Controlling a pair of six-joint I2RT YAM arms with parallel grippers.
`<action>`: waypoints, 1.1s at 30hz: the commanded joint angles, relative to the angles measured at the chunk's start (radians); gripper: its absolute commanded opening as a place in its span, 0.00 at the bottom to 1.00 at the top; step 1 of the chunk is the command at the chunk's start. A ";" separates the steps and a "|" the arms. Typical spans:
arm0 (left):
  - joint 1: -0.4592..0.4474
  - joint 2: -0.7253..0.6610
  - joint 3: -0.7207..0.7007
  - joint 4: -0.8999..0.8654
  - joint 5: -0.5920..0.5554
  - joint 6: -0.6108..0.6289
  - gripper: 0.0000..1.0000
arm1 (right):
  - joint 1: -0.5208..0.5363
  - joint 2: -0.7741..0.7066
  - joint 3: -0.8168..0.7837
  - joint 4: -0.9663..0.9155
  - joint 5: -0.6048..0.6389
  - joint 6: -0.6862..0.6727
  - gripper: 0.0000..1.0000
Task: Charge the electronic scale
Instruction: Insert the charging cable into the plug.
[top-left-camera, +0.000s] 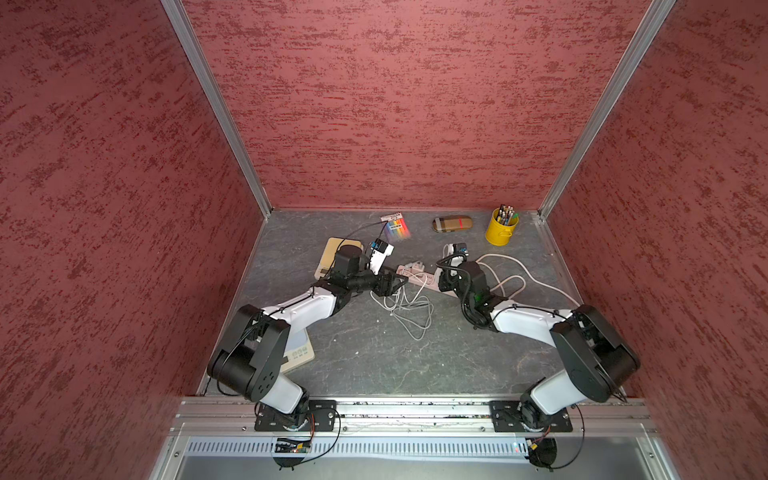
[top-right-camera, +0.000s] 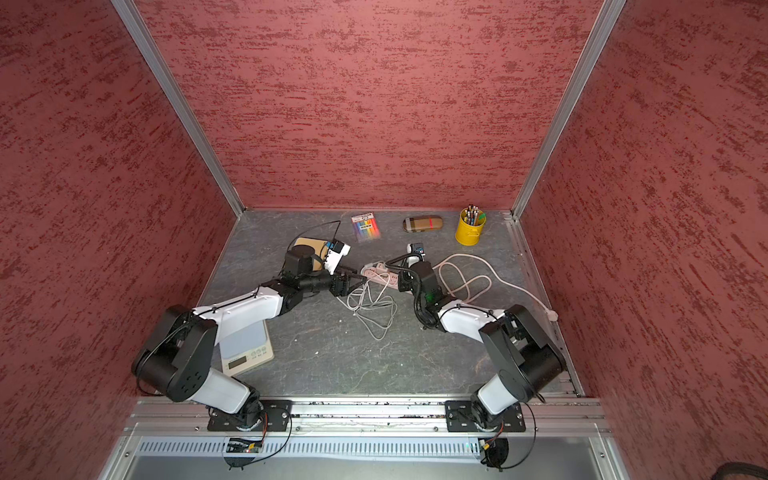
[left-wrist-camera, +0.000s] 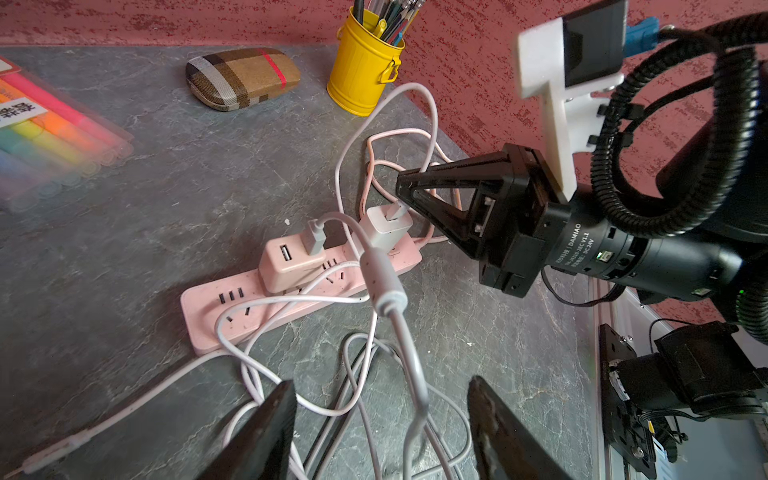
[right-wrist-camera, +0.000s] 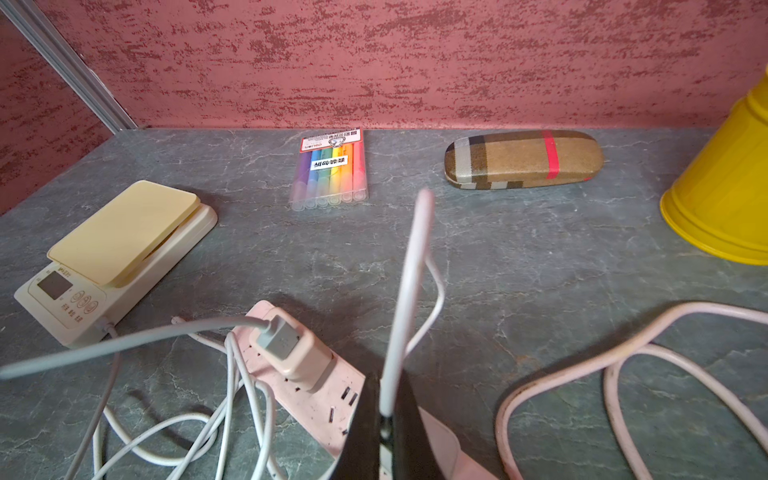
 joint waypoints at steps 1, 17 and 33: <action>0.007 -0.027 -0.012 0.015 0.007 0.000 0.66 | 0.014 0.080 -0.044 -0.204 -0.022 0.055 0.00; 0.028 -0.081 -0.042 0.008 -0.010 -0.004 0.66 | 0.044 0.153 -0.121 -0.213 -0.053 0.125 0.00; 0.040 -0.154 -0.059 -0.007 -0.028 -0.008 0.66 | 0.044 -0.080 0.068 -0.315 0.034 0.170 0.41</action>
